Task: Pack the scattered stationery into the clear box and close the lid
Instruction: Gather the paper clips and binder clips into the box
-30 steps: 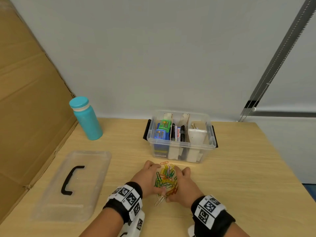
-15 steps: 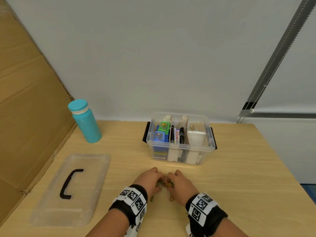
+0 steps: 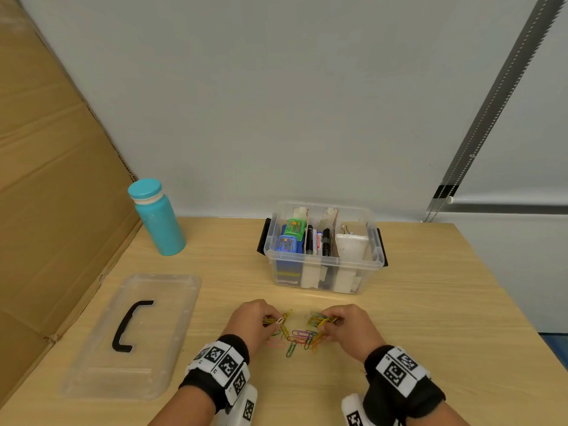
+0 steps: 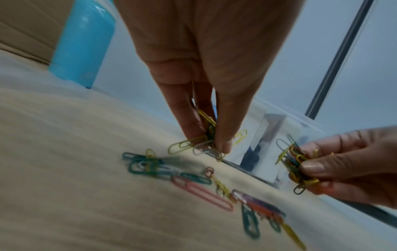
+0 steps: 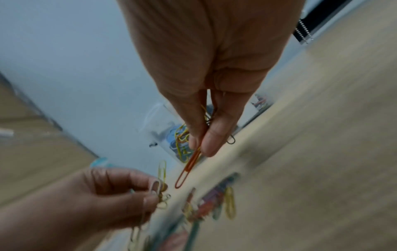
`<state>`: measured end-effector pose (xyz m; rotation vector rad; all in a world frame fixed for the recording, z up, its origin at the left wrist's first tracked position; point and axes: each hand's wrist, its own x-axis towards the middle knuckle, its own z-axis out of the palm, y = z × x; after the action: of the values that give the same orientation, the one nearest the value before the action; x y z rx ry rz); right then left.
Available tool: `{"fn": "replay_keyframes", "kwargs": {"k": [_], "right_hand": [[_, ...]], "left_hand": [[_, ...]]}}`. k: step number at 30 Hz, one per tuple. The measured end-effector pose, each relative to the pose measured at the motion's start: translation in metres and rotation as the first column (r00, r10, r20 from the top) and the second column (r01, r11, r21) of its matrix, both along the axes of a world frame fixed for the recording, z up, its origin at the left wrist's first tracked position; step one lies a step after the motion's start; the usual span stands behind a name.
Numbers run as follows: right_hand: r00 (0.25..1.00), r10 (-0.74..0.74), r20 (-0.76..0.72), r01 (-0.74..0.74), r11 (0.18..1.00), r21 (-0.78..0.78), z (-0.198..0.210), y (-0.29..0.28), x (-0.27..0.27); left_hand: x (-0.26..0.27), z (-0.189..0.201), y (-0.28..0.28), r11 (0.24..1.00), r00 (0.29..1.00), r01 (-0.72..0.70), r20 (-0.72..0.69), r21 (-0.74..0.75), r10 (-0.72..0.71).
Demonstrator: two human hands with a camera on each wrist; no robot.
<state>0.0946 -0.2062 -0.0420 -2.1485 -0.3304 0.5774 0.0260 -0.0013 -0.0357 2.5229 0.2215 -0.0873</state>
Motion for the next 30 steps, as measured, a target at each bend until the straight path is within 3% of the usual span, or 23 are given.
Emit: {"fn": "replay_keyframes", "kwargs": {"k": [2,8,11,15,19,22,24,26,30], "right_hand": [[0.997,-0.038,-0.074,0.047,0.991,0.124,0.017,-0.003,0.001],[0.991,-0.111,-0.068,0.129,0.918,0.374,0.09,-0.014,0.007],[0.989,-0.149,0.015,0.128,0.896,0.425,0.121,-0.022,0.02],[0.958,-0.27,0.098,0.205,0.883,0.423,0.131,-0.031,0.051],[0.902,-0.308,0.302,0.244,0.942,0.232,0.123,-0.031,0.079],[0.841,-0.206,0.5,0.247,0.969,-0.017,0.111,-0.025,0.095],[0.823,-0.104,0.558,0.229,0.96,-0.16,0.105,-0.018,0.1],[0.833,0.021,0.553,0.188,0.929,-0.318,0.102,-0.009,0.101],[0.91,0.19,0.368,0.044,0.838,-0.543,0.099,0.006,0.103]], "left_hand": [[-0.002,0.004,0.003,0.998,0.999,-0.028,0.025,-0.063,0.03],[-0.009,0.01,0.012,0.976,0.988,-0.089,0.11,-0.197,0.112],[-0.011,0.015,0.014,0.965,0.985,-0.088,0.121,-0.245,0.12],[-0.013,0.016,0.016,0.963,0.986,-0.083,0.12,-0.256,0.117],[-0.014,0.017,0.014,0.965,0.987,-0.08,0.114,-0.248,0.111],[-0.016,0.019,0.014,0.963,0.986,-0.076,0.124,-0.258,0.111],[-0.017,0.02,0.014,0.962,0.985,-0.077,0.129,-0.26,0.114],[-0.018,0.02,0.016,0.963,0.985,-0.079,0.131,-0.258,0.116],[-0.021,0.018,0.018,0.959,0.985,-0.091,0.114,-0.27,0.126]]}}
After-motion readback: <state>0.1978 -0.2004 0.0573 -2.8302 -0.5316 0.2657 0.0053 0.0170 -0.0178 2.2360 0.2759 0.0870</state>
